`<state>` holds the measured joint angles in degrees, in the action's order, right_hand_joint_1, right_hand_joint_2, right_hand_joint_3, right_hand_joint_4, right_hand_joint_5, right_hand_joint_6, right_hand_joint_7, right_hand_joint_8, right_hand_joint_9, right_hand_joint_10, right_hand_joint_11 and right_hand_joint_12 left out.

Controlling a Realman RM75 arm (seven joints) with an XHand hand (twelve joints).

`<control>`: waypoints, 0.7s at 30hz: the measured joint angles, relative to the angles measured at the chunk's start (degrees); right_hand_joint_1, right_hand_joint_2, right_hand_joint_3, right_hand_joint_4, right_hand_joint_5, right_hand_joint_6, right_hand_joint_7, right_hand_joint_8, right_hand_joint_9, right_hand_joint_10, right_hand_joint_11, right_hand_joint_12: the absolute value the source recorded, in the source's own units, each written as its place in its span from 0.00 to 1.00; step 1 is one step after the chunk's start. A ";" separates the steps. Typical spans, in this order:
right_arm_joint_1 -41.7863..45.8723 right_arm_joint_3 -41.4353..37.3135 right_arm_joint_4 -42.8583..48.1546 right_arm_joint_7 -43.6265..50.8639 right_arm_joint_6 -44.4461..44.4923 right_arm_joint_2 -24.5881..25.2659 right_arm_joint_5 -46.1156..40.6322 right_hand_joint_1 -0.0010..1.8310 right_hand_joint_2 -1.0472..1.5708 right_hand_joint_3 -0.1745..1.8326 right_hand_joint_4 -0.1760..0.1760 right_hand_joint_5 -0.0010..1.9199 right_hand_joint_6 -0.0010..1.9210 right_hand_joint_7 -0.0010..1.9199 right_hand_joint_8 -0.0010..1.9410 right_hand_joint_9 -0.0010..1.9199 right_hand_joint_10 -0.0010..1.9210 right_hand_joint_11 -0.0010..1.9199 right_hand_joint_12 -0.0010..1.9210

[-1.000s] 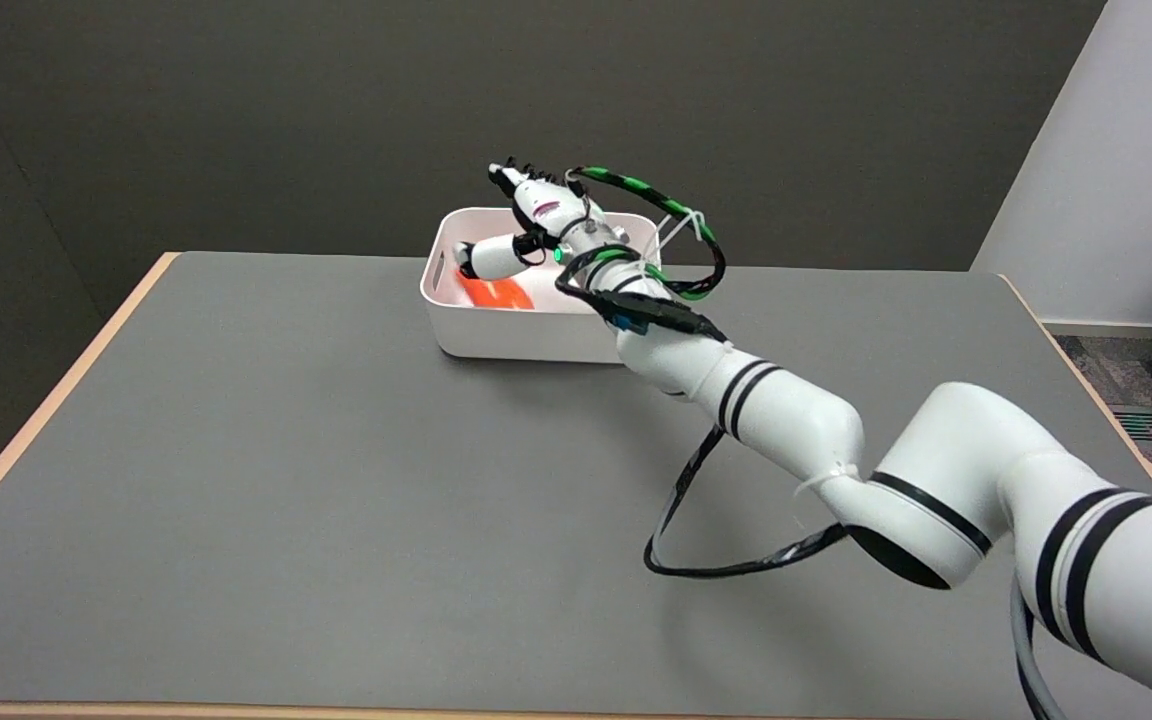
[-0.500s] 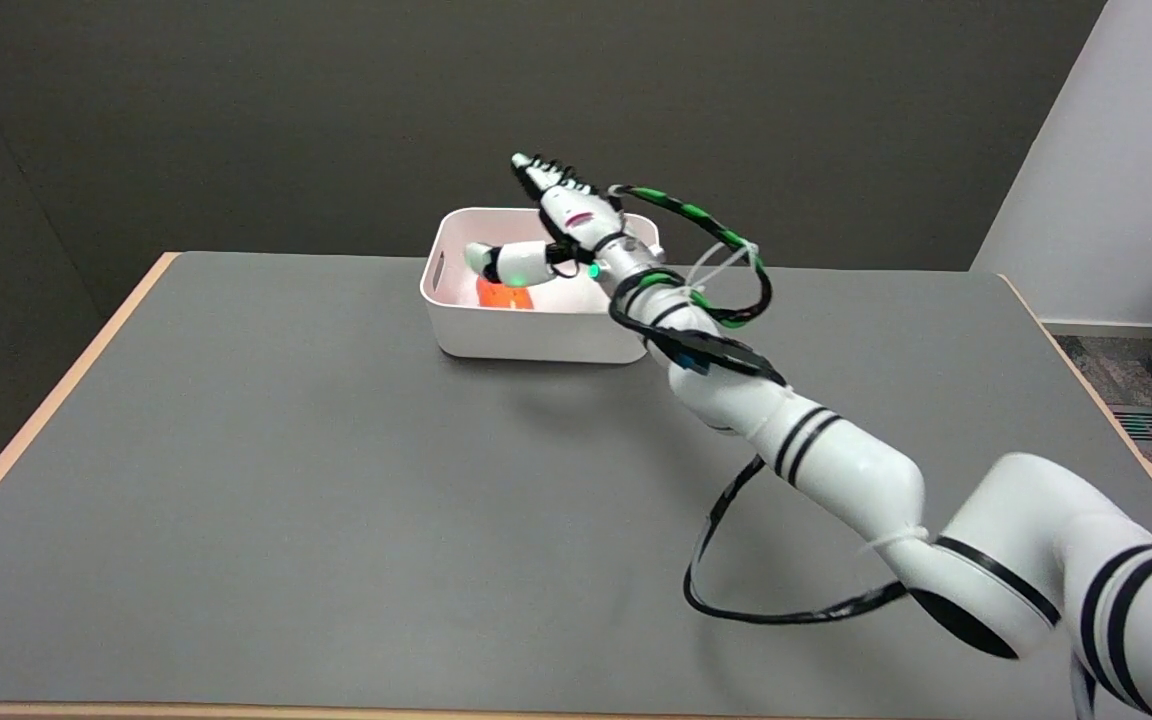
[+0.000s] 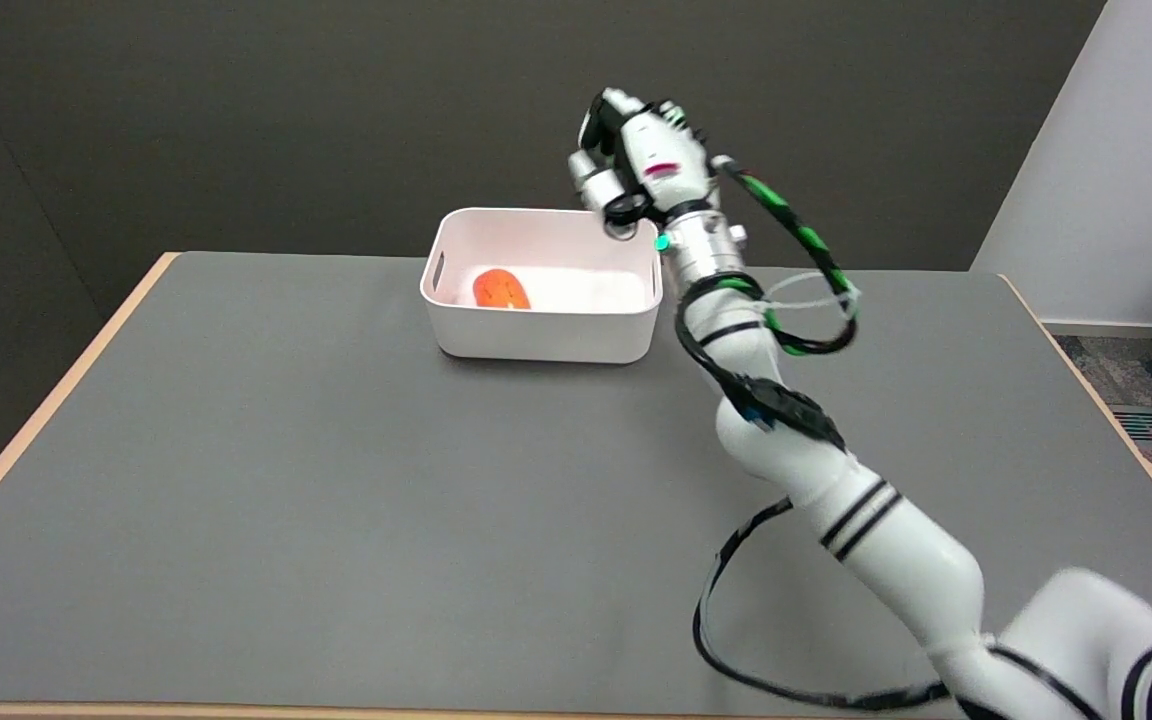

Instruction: Place mango into white box.

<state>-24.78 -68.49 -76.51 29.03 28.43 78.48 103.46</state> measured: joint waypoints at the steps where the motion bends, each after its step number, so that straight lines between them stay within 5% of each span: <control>1: 1.31 -1.25 -2.03 0.77 0.61 0.72 1.08 0.54 0.92 0.17 0.43 0.21 0.90 0.24 1.00 0.24 1.00 0.00 1.00; 11: 14.22 -14.50 -17.86 6.83 4.11 10.90 10.51 0.58 0.91 0.19 0.10 0.20 0.87 0.29 1.00 0.28 1.00 0.00 1.00; 21: 22.59 -16.52 -25.69 15.37 5.40 11.44 13.17 0.60 0.91 0.19 0.00 0.20 0.86 0.31 0.99 0.30 1.00 0.00 1.00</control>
<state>-2.19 -85.01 -102.20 44.40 33.82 89.92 116.62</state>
